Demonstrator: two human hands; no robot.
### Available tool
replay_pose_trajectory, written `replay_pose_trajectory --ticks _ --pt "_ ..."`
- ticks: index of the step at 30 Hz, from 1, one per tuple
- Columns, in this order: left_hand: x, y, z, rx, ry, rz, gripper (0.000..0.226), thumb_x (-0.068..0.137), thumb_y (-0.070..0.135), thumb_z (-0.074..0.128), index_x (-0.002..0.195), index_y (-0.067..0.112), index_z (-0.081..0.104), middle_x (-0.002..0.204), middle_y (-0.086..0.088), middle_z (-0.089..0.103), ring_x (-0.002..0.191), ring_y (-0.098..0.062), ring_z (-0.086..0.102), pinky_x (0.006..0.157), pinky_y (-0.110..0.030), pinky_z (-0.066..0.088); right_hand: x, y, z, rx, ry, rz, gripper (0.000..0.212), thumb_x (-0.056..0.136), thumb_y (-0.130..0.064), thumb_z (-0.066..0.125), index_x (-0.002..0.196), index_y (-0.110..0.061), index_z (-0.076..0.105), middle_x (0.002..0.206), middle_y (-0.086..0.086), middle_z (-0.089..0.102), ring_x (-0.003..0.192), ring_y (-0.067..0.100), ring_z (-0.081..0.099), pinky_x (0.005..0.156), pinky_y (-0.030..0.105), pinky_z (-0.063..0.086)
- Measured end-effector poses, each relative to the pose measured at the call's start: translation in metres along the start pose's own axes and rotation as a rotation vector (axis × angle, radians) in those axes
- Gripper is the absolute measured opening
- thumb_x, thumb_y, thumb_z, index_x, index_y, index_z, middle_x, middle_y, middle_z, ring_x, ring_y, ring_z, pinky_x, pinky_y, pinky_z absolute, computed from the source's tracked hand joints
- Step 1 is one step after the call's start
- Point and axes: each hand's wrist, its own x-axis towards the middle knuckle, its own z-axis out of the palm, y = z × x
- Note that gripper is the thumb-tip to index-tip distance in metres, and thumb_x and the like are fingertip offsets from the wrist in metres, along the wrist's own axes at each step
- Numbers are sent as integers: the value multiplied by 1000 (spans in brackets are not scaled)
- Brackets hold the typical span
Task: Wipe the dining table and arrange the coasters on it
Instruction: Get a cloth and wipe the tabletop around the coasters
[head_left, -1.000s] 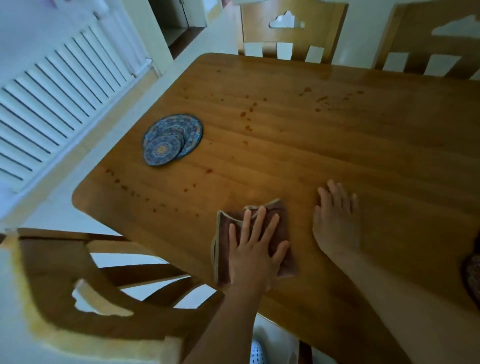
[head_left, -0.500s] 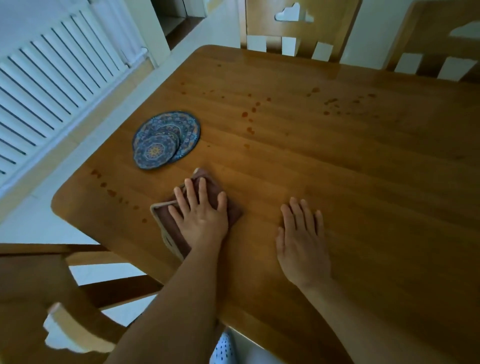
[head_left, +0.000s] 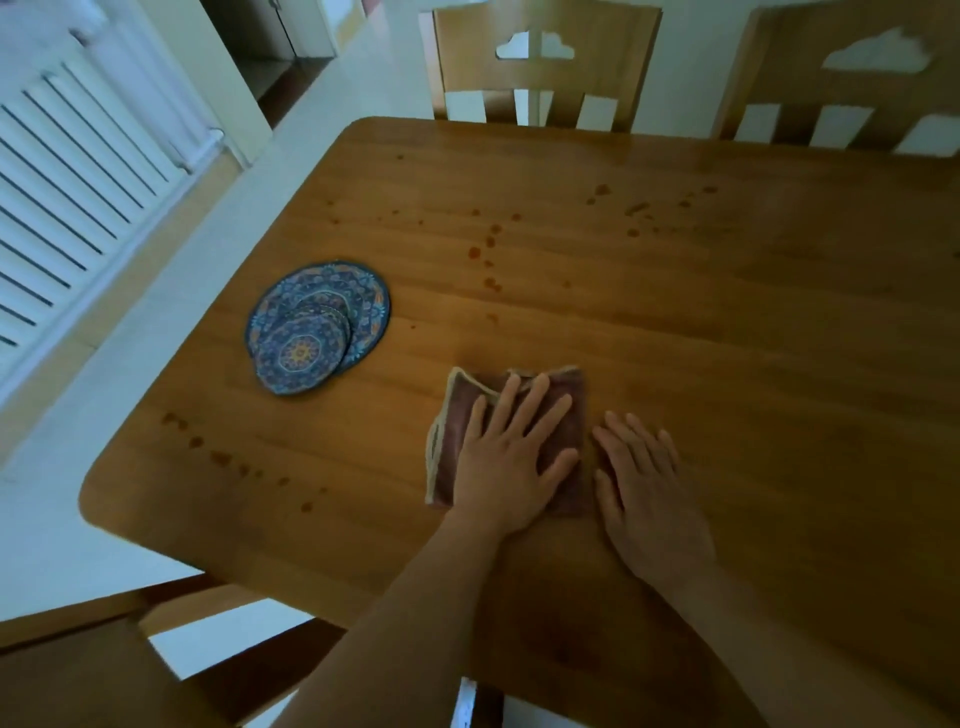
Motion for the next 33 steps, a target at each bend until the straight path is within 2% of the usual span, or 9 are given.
replay_pose_trajectory --ticks 2,4,8,13,17,21,23,25,33 --pt "-23 -16 -2 23 -54 101 61 97 65 17 153 45 5 163 18 -10 149 -11 -19 121 -47 -4 5 -3 -3 40 53 45 49 99 -35 23 136 -21 51 148 0 46 140 18 34 117 38 18" --pt "-41 -38 -7 51 -35 106 62 96 67 18 153 46 6 162 19 -9 148 -10 -19 121 -46 -5 18 -13 -10 45 94 127 44 98 -32 27 126 -20 59 138 2 55 130 22 46 110 40 30" --pt "-30 -74 -16 87 3 -34 64 95 68 16 152 47 0 161 19 -15 147 -9 -24 121 -43 -6 39 -34 -11 15 49 267 39 100 -27 38 137 -19 49 149 3 41 141 21 33 119 44 17" --pt "38 -97 -27 49 49 -208 67 95 69 13 154 42 -2 162 14 -15 149 -14 -19 121 -41 -8 40 -31 0 -55 91 234 48 96 -31 24 133 -17 52 144 4 47 135 22 40 116 49 24" --pt "94 -96 -33 10 32 -297 68 96 68 14 155 38 -2 163 10 -15 149 -19 -18 122 -47 -3 45 -29 4 -87 70 228 49 97 -33 23 133 -18 51 144 3 47 135 21 39 115 46 17" --pt "138 -81 -37 -14 26 -329 68 97 66 15 156 37 1 164 8 -13 150 -21 -16 121 -49 -5 45 -27 6 -89 77 217 49 99 -34 21 133 -17 51 144 5 47 134 24 41 114 48 19" --pt "155 -70 -38 -1 1 -318 67 97 66 13 156 37 0 164 8 -14 150 -22 -17 121 -49 -5 46 -28 6 -92 74 216 52 101 -35 15 133 -16 51 144 5 47 134 24 41 114 48 20" --pt "166 -56 -37 11 -21 -282 65 97 64 13 155 38 -1 164 8 -14 149 -22 -17 121 -49 -6 45 -27 7 -100 81 215 50 101 -34 19 134 -16 50 145 6 46 135 25 41 114 48 21" --pt "137 1 -15 8 -8 115 57 100 58 16 154 41 12 164 13 -4 151 -16 -11 121 -46 -3 44 -23 9 -52 126 202 42 97 -30 27 129 -14 51 139 8 49 134 25 41 115 51 27"
